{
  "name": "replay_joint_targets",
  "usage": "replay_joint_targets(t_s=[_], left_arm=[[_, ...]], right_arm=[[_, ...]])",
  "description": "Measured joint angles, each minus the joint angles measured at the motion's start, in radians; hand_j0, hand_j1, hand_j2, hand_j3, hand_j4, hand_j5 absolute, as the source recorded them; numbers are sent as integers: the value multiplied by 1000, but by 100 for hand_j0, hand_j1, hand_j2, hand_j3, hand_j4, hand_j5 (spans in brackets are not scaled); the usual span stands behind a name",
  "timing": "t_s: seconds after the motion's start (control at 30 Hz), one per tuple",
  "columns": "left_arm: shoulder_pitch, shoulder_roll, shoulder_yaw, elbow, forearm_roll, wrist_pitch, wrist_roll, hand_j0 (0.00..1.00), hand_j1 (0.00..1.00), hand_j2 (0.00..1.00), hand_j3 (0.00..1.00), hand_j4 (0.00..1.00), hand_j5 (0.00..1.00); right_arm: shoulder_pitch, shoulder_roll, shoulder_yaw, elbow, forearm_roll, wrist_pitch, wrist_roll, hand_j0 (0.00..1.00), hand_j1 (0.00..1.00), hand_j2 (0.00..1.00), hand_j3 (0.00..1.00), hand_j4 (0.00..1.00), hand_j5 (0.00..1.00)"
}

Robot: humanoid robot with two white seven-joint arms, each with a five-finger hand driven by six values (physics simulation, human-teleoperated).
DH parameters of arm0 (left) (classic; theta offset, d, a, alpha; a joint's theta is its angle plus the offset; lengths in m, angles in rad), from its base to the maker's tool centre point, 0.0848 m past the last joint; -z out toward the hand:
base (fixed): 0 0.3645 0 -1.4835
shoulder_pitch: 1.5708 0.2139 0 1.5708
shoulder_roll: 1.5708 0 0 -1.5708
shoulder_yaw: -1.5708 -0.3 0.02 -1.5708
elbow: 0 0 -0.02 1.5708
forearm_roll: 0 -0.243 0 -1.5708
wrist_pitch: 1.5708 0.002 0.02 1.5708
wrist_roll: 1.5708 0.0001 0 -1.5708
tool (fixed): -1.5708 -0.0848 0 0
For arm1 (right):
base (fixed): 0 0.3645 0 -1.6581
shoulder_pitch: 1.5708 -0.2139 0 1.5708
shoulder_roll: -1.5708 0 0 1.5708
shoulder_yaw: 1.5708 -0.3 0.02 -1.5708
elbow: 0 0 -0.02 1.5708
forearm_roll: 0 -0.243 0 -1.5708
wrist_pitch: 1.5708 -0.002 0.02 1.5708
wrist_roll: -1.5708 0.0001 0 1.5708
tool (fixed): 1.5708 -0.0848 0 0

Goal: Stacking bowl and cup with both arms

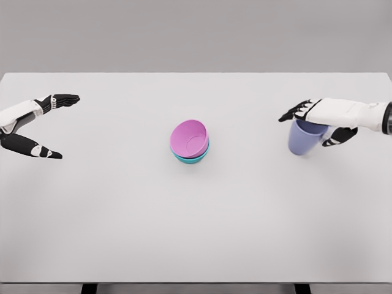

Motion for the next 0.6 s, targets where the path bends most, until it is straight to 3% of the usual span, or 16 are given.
replay_joint_targets(t_s=[0.17, 0.23, 0.37, 0.43, 0.6], left_arm=[[0, -3, 0, 0, 0, 0, 0, 100, 100, 100, 100, 100, 100], [0, -3, 0, 0, 0, 0, 0, 100, 100, 100, 100, 100, 100], [0, -4, 0, 0, 0, 0, 0, 100, 100, 100, 100, 100, 100], [0, -4, 0, 0, 0, 0, 0, 100, 100, 100, 100, 100, 100], [0, -4, 0, 0, 0, 0, 0, 100, 100, 100, 100, 100, 100]], right_arm=[[2, 2, 3, 15, -1, 1, -1, 97, 97, 97, 97, 97, 97], [2, 2, 6, 16, -4, 2, -3, 85, 85, 85, 85, 85, 85], [-2, 2, 9, 18, -6, 3, -4, 78, 78, 78, 78, 78, 78], [-6, 3, 7, 19, -7, 3, -3, 67, 67, 67, 67, 67, 67], [-23, 3, 4, 18, -2, 0, -1, 64, 64, 64, 64, 64, 64]])
